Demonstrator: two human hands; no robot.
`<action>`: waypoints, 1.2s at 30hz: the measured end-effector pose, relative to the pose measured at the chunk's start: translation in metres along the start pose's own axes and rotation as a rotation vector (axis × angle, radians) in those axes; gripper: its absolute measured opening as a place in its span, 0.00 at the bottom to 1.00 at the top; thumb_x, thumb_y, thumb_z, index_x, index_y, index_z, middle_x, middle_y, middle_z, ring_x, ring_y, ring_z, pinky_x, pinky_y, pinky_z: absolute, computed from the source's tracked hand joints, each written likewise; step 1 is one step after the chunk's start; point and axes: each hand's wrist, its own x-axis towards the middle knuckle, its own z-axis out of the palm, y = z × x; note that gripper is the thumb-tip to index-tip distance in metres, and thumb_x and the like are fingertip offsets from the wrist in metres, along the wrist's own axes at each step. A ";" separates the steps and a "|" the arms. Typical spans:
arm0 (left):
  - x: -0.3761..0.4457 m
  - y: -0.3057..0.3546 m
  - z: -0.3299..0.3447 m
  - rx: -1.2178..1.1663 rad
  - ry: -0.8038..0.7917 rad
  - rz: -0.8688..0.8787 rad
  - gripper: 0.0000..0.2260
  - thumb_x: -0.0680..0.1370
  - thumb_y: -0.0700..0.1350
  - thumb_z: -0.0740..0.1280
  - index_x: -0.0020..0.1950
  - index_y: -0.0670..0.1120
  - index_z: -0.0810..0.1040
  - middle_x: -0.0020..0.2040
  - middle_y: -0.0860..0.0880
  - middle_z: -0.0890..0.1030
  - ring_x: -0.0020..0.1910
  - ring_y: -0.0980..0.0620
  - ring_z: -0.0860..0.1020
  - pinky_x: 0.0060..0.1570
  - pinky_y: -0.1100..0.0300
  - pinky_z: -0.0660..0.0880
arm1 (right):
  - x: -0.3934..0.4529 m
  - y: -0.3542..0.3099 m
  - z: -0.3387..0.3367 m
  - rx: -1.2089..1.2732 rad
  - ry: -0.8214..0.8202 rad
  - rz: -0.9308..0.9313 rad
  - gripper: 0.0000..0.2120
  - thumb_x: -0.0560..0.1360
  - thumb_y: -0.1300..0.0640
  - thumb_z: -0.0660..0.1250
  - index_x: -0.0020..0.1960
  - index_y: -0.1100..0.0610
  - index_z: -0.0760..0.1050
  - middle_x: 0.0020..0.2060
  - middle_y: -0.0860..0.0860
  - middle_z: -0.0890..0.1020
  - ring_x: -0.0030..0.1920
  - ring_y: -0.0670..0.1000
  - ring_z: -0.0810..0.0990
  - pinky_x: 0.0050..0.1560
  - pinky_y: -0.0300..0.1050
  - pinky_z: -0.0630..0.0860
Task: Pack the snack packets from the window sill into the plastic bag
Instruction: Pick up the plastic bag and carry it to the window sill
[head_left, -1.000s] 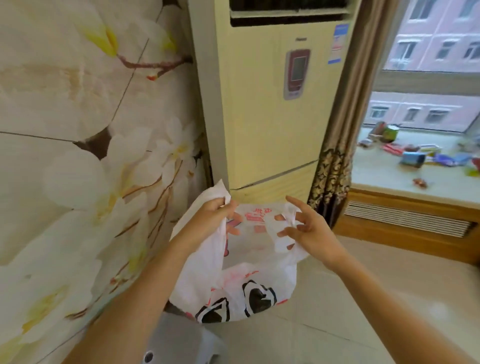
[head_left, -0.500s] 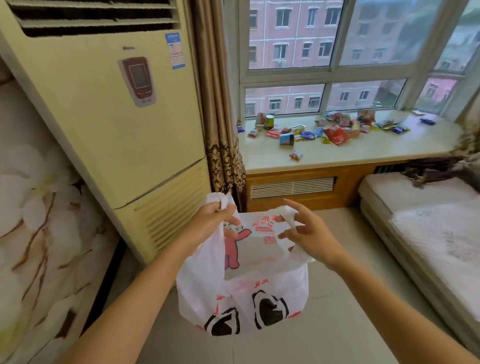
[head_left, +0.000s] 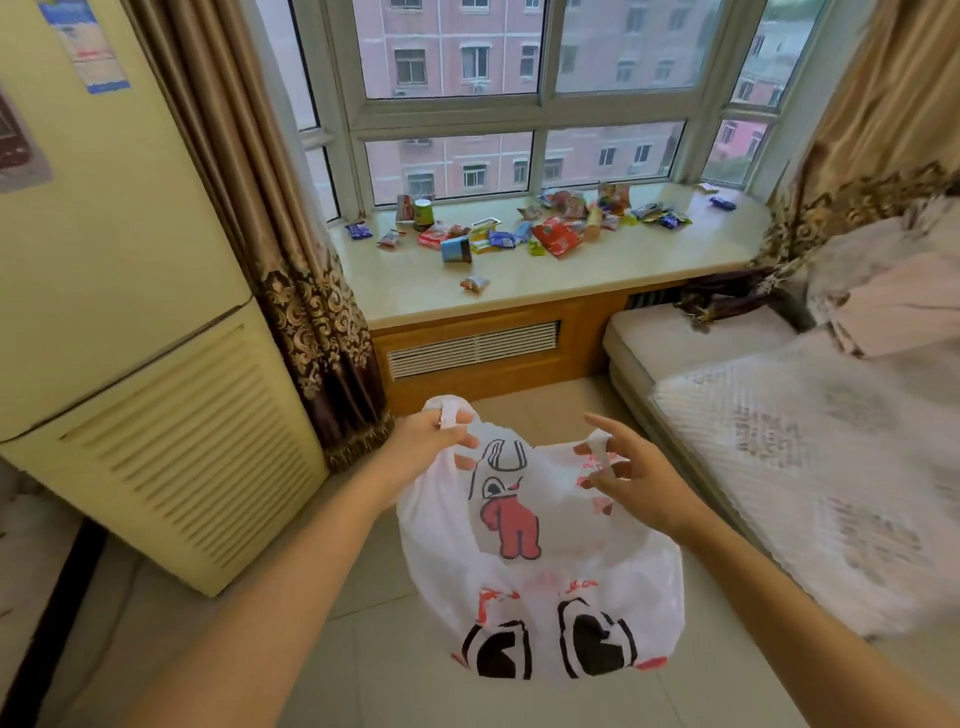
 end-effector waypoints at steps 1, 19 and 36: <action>0.011 0.001 0.009 0.000 -0.007 -0.010 0.10 0.80 0.44 0.65 0.61 0.47 0.77 0.49 0.49 0.83 0.40 0.53 0.84 0.38 0.67 0.76 | 0.005 0.009 -0.007 -0.007 0.009 0.018 0.32 0.74 0.66 0.68 0.72 0.45 0.62 0.56 0.46 0.78 0.49 0.50 0.81 0.37 0.48 0.83; 0.299 0.039 0.047 -0.064 -0.078 -0.114 0.12 0.78 0.39 0.68 0.61 0.46 0.78 0.50 0.48 0.82 0.43 0.52 0.84 0.41 0.60 0.81 | 0.249 0.080 -0.116 0.044 0.022 0.178 0.31 0.73 0.65 0.71 0.71 0.48 0.65 0.55 0.48 0.79 0.48 0.50 0.81 0.39 0.37 0.80; 0.556 0.116 -0.029 -0.218 0.247 -0.156 0.11 0.78 0.42 0.68 0.60 0.48 0.77 0.49 0.48 0.84 0.43 0.47 0.84 0.43 0.61 0.77 | 0.601 0.094 -0.172 0.045 -0.254 -0.003 0.32 0.73 0.63 0.71 0.72 0.47 0.64 0.57 0.45 0.78 0.54 0.46 0.79 0.45 0.35 0.78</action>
